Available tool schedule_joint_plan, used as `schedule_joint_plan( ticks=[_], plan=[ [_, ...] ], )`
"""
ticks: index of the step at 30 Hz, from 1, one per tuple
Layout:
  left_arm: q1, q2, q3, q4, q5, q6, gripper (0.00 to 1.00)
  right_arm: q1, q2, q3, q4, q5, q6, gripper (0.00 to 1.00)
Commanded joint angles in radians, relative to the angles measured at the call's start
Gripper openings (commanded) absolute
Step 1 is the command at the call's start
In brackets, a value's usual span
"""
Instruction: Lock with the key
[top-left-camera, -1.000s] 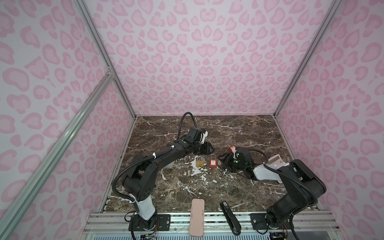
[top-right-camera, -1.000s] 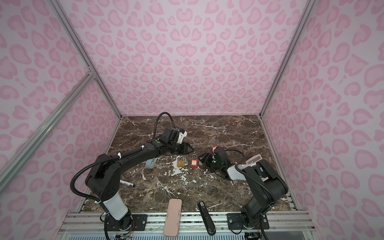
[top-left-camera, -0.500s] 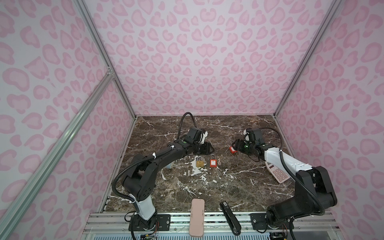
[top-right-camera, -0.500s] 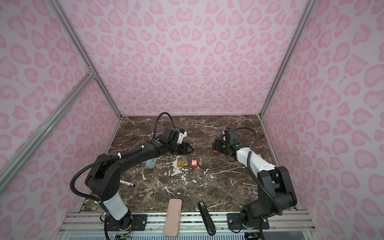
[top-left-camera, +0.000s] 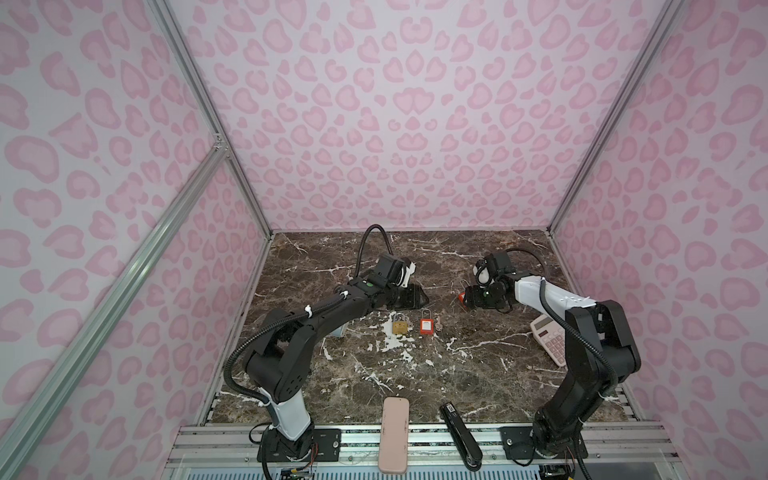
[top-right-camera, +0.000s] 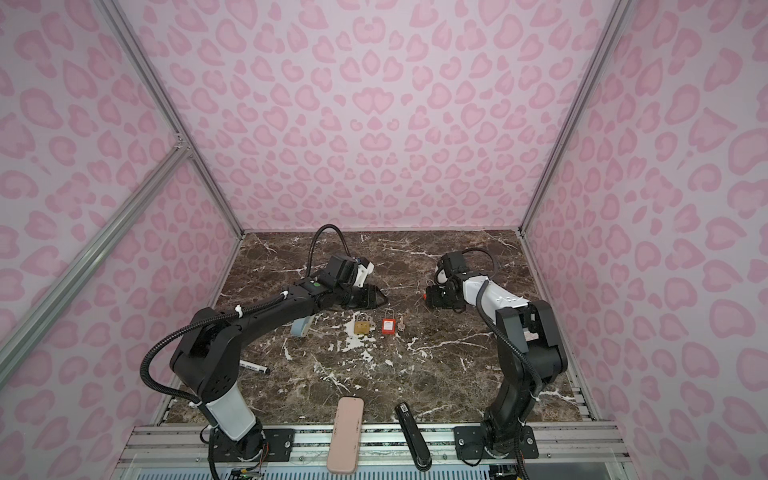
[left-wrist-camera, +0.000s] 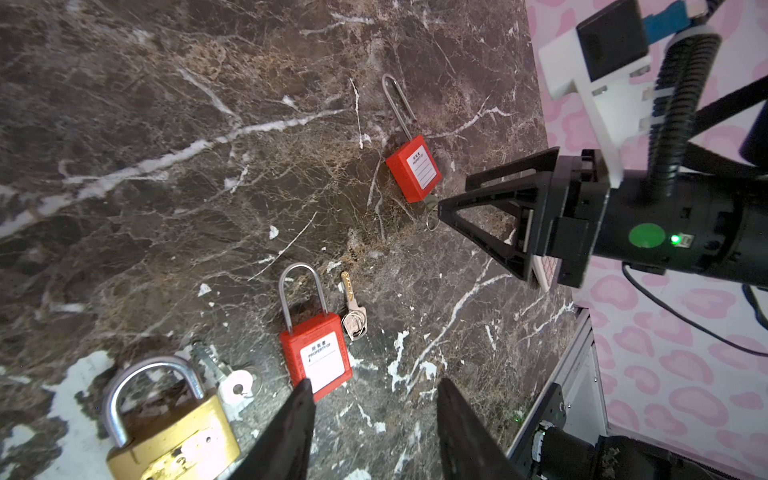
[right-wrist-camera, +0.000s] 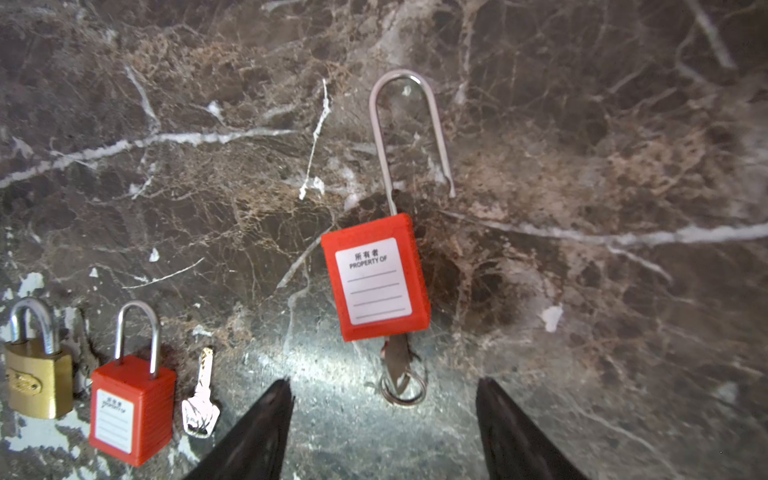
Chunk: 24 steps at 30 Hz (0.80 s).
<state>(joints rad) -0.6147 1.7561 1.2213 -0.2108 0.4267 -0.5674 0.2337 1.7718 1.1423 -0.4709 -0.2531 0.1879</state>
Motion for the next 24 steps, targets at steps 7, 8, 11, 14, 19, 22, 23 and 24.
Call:
schedule_joint_plan(
  ticks=[7, 8, 11, 14, 19, 22, 23, 24],
  plan=[
    [0.0, -0.009, 0.002, 0.023, 0.013, -0.002, 0.5, 0.018, 0.077, 0.033, 0.019, 0.07, -0.025, 0.67],
    [0.0, -0.009, 0.001, 0.022, 0.012, -0.003, 0.5, 0.019, 0.085, 0.041, 0.016, 0.074, -0.029, 0.65],
    [0.0, -0.006, 0.001, 0.024, 0.015, -0.003, 0.5, 0.026, 0.107, 0.061, 0.007, 0.101, -0.051, 0.61],
    [0.0, -0.004, 0.001, 0.027, 0.015, -0.004, 0.5, 0.032, 0.131, 0.084, -0.007, 0.112, -0.071, 0.57],
    [0.0, -0.001, 0.004, 0.027, 0.017, -0.006, 0.5, 0.036, 0.167, 0.12, -0.024, 0.105, -0.094, 0.53],
    [0.0, -0.001, 0.006, 0.029, 0.02, -0.01, 0.5, 0.038, 0.183, 0.139, -0.04, 0.101, -0.093, 0.49],
    [0.0, -0.002, 0.006, 0.03, 0.023, -0.013, 0.5, 0.041, 0.184, 0.139, -0.039, 0.103, -0.093, 0.47],
    [0.001, -0.004, 0.007, 0.033, 0.025, -0.017, 0.5, 0.045, 0.182, 0.136, -0.036, 0.106, -0.094, 0.43]
  ],
)
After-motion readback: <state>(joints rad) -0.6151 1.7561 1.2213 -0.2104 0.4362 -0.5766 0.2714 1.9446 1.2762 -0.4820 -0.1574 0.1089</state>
